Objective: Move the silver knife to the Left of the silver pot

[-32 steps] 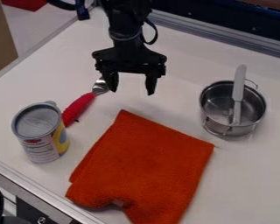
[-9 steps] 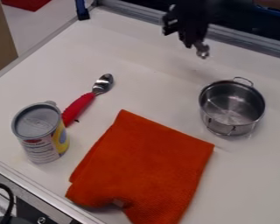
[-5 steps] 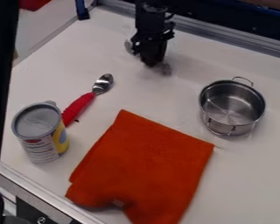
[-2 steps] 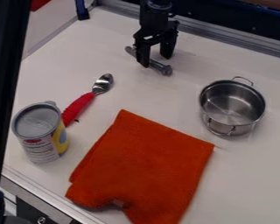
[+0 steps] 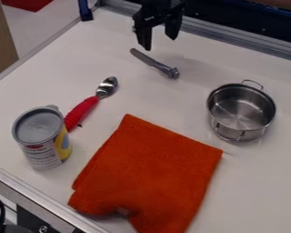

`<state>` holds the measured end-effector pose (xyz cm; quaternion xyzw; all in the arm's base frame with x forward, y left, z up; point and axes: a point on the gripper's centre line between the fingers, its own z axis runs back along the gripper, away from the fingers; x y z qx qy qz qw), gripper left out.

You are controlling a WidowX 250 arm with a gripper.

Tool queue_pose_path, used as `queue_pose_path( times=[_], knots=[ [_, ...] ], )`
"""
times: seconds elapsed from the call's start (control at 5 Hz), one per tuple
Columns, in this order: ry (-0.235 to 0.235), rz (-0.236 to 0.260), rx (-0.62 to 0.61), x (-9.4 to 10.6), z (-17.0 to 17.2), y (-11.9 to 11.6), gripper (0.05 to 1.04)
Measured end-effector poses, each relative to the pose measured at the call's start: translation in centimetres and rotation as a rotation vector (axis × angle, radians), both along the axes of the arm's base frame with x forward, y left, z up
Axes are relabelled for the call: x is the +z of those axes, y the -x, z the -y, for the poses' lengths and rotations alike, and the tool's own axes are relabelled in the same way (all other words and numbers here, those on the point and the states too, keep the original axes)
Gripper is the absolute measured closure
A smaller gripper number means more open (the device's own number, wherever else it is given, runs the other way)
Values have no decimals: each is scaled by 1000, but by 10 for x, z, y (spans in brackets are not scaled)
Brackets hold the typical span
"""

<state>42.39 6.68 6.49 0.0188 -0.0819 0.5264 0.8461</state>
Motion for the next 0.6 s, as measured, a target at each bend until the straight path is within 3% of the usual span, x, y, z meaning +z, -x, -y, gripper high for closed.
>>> queue_pose_path(
  times=[0.2, 0.4, 0.6],
  knots=[
    [18, 63, -111, 26, 9, 9, 87],
    [9, 56, -291, 35, 29, 36, 87],
    [24, 93, -460, 50, 56, 70, 87]
  ],
)
